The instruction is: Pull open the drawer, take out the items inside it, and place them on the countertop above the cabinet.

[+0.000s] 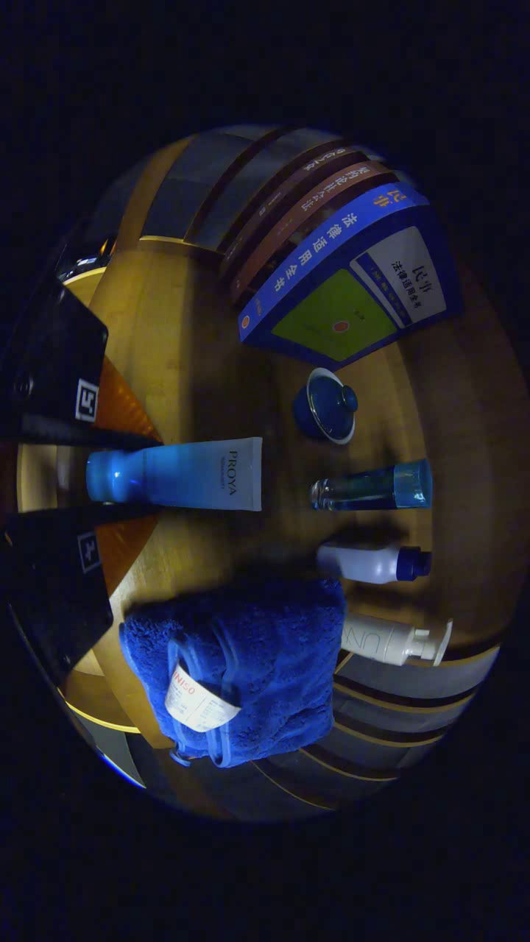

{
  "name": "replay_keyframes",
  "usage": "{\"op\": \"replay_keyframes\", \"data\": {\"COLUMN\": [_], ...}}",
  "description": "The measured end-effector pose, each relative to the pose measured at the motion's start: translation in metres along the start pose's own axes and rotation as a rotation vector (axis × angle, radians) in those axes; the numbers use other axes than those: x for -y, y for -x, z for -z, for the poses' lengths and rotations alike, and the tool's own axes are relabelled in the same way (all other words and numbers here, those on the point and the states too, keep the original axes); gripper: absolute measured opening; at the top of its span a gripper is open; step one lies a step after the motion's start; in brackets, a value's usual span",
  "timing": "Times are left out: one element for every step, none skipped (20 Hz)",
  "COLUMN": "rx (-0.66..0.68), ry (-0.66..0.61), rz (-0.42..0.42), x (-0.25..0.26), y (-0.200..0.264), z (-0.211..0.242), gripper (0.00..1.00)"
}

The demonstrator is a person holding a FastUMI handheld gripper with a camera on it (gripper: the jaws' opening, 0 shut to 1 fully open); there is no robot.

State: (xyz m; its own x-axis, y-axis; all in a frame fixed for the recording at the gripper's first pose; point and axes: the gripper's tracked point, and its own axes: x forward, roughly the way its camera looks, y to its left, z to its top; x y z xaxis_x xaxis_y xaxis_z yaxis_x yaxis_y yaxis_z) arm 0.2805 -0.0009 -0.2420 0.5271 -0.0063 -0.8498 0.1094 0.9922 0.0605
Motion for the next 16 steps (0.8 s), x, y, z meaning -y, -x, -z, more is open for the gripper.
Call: {"op": "replay_keyframes", "data": {"rx": [0.024, 0.025, 0.034, 0.041, 0.044, 0.05, 0.061, 0.084, 0.113, 0.15, 0.191, 0.234, 0.278, 0.322, 0.366, 0.408], "ry": [0.004, 0.009, 0.01, 0.011, 0.017, 0.026, 0.037, 0.044, 0.051, 0.058, 0.066, 0.075, 0.082, 0.088, 0.092, 0.097], "rz": [-0.007, -0.02, -0.03, -0.023, -0.023, -0.023, -0.027, -0.033, -0.044, -0.05, -0.056, -0.057, -0.058, -0.062, -0.066, -0.073], "x": [-0.003, -0.005, -0.007, -0.005, -0.005, -0.004, -0.005, -0.006, -0.009, -0.011, -0.012, -0.012, -0.011, -0.012, -0.013, -0.013], "y": [-0.001, -0.002, 0.0, 0.002, 0.004, 0.006, 0.01, 0.018, 0.027, 0.04, 0.054, 0.07, 0.086, 0.103, 0.12, 0.139], "z": [-0.004, -0.004, -0.006, -0.006, -0.008, -0.004, -0.004, -0.005, -0.006, -0.006, -0.004, -0.002, 0.001, 0.004, 0.009, 0.015], "gripper": [0.43, 0.48, 0.61, 0.74, 0.87, 1.0, 0.99, 0.99, 0.99, 0.99, 0.99, 0.99, 0.99, 0.99, 0.99, 0.99]}}
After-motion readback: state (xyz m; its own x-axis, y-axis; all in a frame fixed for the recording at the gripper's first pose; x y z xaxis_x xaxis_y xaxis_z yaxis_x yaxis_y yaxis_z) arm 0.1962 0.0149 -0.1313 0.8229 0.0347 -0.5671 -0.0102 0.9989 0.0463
